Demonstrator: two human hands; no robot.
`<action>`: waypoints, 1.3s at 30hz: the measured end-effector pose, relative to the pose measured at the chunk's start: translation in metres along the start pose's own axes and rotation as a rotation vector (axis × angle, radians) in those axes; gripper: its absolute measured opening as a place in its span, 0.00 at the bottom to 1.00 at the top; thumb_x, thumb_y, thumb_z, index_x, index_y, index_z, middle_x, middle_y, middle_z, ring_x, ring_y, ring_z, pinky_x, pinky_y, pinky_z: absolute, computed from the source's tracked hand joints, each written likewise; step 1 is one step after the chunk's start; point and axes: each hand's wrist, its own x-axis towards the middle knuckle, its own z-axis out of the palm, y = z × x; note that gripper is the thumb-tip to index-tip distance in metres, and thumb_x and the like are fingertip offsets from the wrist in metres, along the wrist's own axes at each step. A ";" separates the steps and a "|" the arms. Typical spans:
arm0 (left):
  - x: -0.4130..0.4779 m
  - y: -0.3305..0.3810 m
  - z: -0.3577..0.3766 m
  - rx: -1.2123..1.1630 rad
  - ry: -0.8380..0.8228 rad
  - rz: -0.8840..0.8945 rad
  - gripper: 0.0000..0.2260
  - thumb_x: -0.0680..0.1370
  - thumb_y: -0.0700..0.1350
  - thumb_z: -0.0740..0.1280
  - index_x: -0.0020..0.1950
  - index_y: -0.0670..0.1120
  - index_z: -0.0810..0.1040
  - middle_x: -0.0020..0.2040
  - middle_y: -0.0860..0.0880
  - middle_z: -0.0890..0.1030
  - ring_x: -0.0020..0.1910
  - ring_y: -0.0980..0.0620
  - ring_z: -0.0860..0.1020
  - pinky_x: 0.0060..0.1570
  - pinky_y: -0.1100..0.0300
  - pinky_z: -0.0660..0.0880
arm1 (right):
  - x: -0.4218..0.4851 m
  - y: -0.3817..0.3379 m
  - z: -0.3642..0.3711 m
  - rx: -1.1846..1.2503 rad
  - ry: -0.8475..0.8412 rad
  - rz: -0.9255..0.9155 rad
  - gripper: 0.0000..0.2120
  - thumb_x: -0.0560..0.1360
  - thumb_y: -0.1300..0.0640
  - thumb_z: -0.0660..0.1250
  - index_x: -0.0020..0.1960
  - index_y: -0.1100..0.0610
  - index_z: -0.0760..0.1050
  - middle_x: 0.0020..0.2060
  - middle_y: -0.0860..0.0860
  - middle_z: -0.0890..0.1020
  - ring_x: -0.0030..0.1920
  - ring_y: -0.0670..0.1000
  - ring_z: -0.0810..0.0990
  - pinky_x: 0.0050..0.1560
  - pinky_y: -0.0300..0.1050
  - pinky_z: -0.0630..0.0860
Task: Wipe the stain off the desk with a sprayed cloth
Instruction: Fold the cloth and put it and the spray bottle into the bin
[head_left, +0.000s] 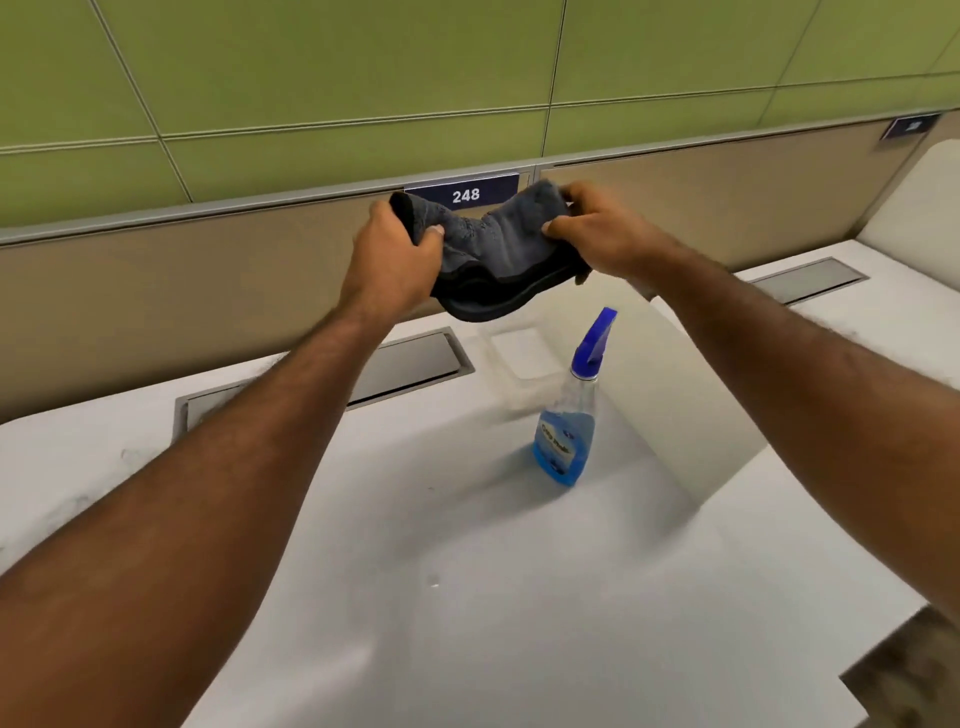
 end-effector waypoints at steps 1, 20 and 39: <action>0.008 0.003 0.009 -0.017 -0.011 -0.019 0.21 0.77 0.53 0.66 0.64 0.42 0.69 0.60 0.43 0.78 0.51 0.41 0.81 0.51 0.46 0.81 | 0.009 0.007 -0.006 0.012 -0.022 0.020 0.12 0.79 0.60 0.61 0.63 0.58 0.69 0.47 0.56 0.77 0.40 0.54 0.79 0.28 0.45 0.77; 0.038 -0.068 0.165 -0.206 -0.366 -0.393 0.05 0.75 0.41 0.70 0.50 0.41 0.79 0.50 0.38 0.84 0.42 0.41 0.84 0.45 0.48 0.83 | 0.079 0.202 0.044 -0.340 -0.037 0.286 0.17 0.74 0.56 0.71 0.58 0.64 0.76 0.52 0.60 0.82 0.49 0.57 0.79 0.49 0.46 0.74; 0.035 -0.100 0.204 0.086 -0.397 -0.318 0.27 0.71 0.49 0.77 0.66 0.41 0.76 0.55 0.39 0.82 0.51 0.42 0.83 0.50 0.47 0.82 | 0.087 0.258 0.089 -0.671 -0.173 0.187 0.17 0.73 0.55 0.72 0.33 0.55 0.66 0.27 0.47 0.70 0.27 0.44 0.67 0.28 0.36 0.60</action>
